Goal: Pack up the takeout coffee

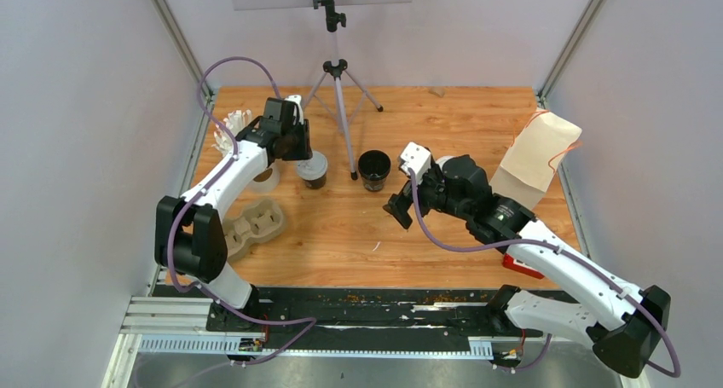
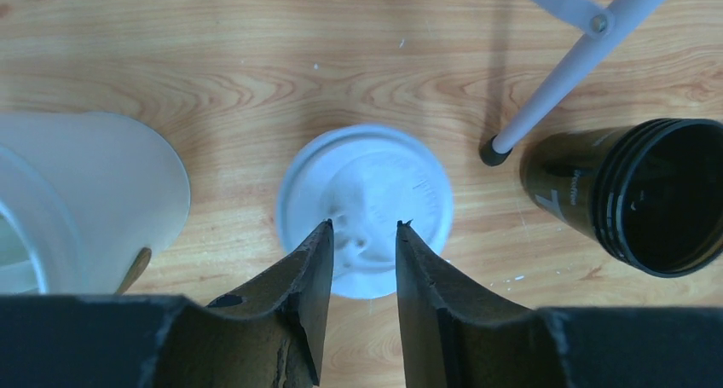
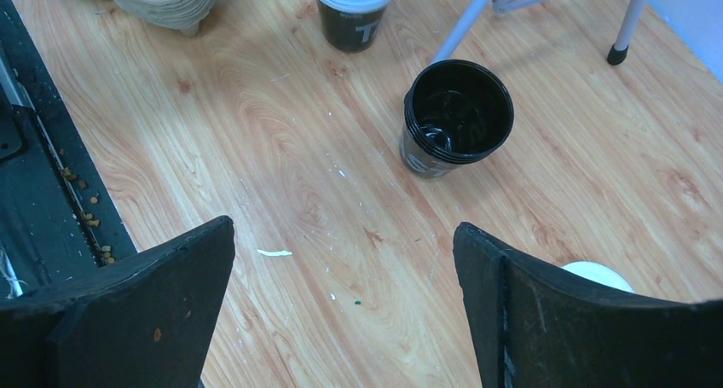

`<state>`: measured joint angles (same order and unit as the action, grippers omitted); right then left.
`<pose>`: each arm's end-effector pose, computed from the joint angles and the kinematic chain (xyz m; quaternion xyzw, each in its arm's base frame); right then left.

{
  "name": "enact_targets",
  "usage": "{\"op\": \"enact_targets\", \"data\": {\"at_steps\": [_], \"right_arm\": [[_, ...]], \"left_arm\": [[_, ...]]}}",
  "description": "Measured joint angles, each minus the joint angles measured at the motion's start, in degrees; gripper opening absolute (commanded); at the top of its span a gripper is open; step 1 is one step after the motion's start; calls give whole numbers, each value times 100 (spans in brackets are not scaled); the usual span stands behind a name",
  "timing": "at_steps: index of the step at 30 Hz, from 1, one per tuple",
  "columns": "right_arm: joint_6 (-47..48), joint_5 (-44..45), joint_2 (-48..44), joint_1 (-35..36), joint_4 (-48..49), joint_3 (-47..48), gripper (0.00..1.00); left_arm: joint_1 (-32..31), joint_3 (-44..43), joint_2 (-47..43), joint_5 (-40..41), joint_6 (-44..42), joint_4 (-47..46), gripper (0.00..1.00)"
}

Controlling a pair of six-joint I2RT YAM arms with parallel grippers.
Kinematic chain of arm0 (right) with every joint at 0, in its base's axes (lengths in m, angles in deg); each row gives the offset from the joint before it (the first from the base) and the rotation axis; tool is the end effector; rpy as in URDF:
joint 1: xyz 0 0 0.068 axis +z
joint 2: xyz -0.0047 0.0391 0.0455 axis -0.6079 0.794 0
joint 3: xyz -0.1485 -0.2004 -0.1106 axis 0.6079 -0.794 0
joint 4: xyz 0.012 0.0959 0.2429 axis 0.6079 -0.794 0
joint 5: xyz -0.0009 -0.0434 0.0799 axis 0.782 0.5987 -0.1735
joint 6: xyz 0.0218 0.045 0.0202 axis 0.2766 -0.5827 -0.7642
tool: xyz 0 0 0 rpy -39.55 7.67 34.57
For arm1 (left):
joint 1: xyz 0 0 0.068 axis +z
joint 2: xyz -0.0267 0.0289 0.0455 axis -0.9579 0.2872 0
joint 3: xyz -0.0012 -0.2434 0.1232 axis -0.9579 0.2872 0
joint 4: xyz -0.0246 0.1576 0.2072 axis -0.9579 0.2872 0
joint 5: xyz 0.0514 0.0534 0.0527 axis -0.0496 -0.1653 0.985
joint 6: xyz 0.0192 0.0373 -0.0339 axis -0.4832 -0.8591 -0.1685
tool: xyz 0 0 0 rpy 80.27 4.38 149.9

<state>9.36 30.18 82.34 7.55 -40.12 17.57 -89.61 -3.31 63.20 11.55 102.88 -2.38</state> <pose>0.1561 0.1638 0.3327 -0.4441 0.7146 0.2108 0.4977 0.3359 -0.0988 0.2760 -0.0230 0.9319 -0.1184 0.3420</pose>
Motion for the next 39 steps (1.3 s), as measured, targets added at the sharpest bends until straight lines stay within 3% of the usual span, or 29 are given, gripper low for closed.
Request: {"op": "enact_targets", "data": {"at_steps": [7, 12, 14, 20, 26, 29, 34, 39], "right_arm": [[-470, 116, 435, 0, -37, 282, 100], [-922, 400, 1029, 0, -387, 778, 100], [-1104, 560, 1233, 0, -498, 916, 95], [-1438, 1117, 1711, 0, -776, 1320, 84], [-1576, 1561, 2433, -44, -791, 2028, 63], [-1609, 1679, 2894, -129, -765, 2376, 52], [-1639, 1775, 3674, -437, -813, 2787, 41], [-1578, 1923, 4210, -680, -1012, 3021, 39]], "left_arm": [[0, -728, -72, -52, -118, 315, 48], [7, -1167, -413, -304, -190, 684, 59], [11, -1300, -669, -472, -197, 870, 98], [20, -1340, -1871, -837, -256, 1589, 100], [22, -951, -3311, -1060, -411, 2258, 100], [22, -345, -3901, -1106, -433, 2396, 100], [22, 1204, -4778, -1137, -127, 2068, 100], [22, 2017, -5119, -1674, 4, 1805, 100]]}}
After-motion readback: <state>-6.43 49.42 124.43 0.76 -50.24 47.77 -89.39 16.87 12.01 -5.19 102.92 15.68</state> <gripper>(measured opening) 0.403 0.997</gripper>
